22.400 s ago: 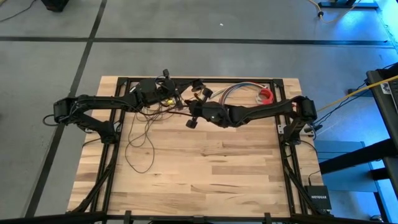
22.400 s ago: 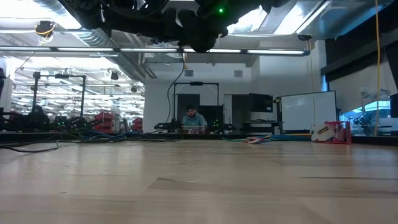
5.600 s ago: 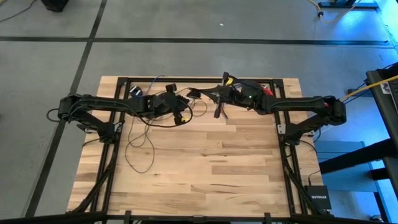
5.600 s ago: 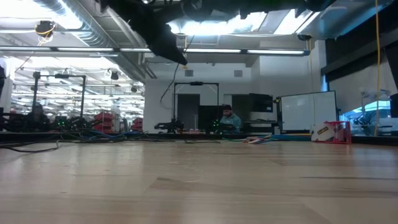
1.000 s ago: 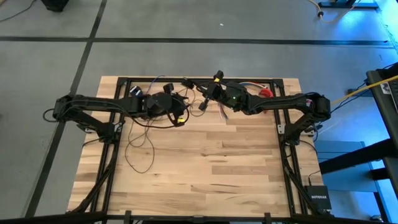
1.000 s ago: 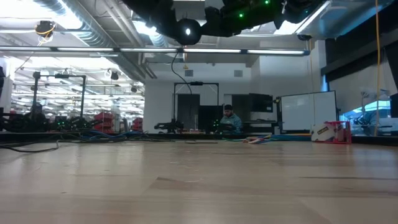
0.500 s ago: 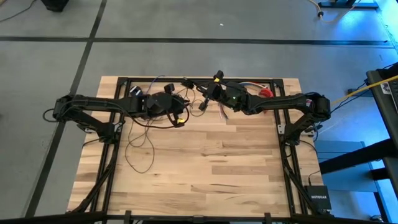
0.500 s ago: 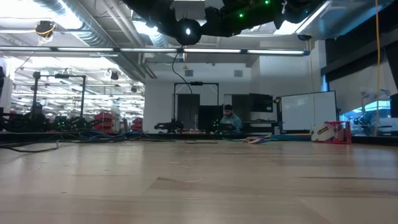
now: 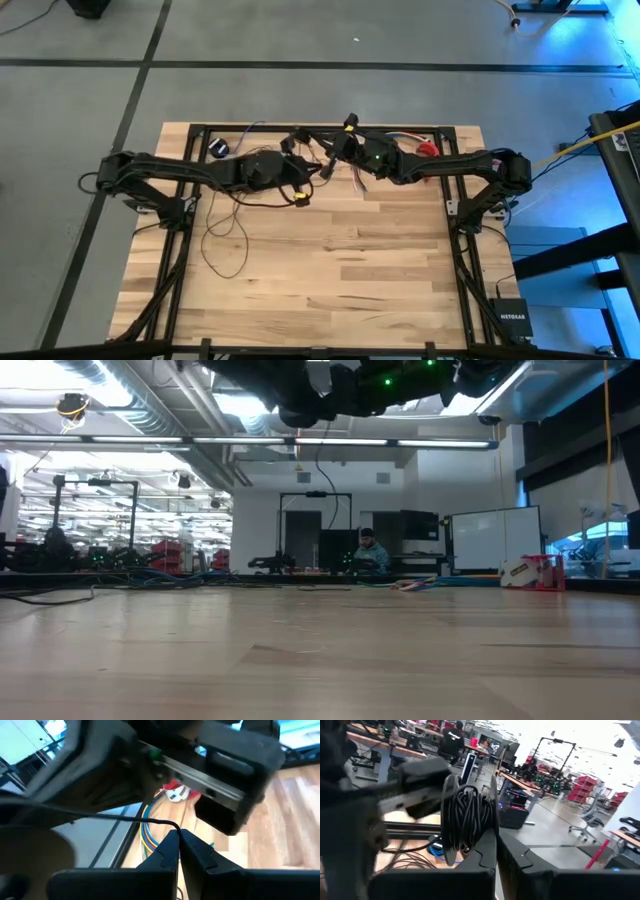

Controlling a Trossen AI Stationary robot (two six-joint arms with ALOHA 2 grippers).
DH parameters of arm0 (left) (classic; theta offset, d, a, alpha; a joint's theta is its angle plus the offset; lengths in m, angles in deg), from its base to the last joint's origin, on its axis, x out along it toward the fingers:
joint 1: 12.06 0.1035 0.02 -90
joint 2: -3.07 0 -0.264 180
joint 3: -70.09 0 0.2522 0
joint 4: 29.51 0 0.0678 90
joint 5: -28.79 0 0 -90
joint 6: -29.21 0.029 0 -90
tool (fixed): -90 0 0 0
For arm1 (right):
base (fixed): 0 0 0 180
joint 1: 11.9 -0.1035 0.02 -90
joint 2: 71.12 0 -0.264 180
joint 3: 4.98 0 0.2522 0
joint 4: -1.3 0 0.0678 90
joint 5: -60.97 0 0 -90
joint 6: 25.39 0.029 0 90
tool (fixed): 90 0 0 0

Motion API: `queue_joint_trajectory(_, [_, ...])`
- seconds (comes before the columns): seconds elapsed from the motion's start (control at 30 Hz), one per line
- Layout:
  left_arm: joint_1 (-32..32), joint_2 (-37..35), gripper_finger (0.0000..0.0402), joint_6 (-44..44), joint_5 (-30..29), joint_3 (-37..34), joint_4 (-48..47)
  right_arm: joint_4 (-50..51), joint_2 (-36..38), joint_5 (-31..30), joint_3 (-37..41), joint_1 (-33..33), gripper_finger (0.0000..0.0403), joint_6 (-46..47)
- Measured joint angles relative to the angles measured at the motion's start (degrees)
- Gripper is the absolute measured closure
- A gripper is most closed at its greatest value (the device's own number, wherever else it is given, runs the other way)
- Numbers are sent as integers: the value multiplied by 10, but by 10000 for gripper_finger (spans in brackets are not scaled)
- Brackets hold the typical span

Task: Coiling cords

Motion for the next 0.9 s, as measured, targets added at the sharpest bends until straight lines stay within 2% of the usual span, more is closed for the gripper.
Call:
queue_joint_trajectory(0.2, [14,37,400,-3,-5,0,-3,0,0,2,1,0,397,1])
queue_joint_trajectory(0.33, [23,43,400,-4,-42,0,-24,9,10,19,1,0,397,15])
queue_joint_trajectory(0.67, [30,42,395,5,-101,1,-103,109,62,38,2,-17,397,11])
queue_joint_trajectory(0.9, [30,20,395,34,-122,-1,-170,140,84,38,0,-17,397,0])
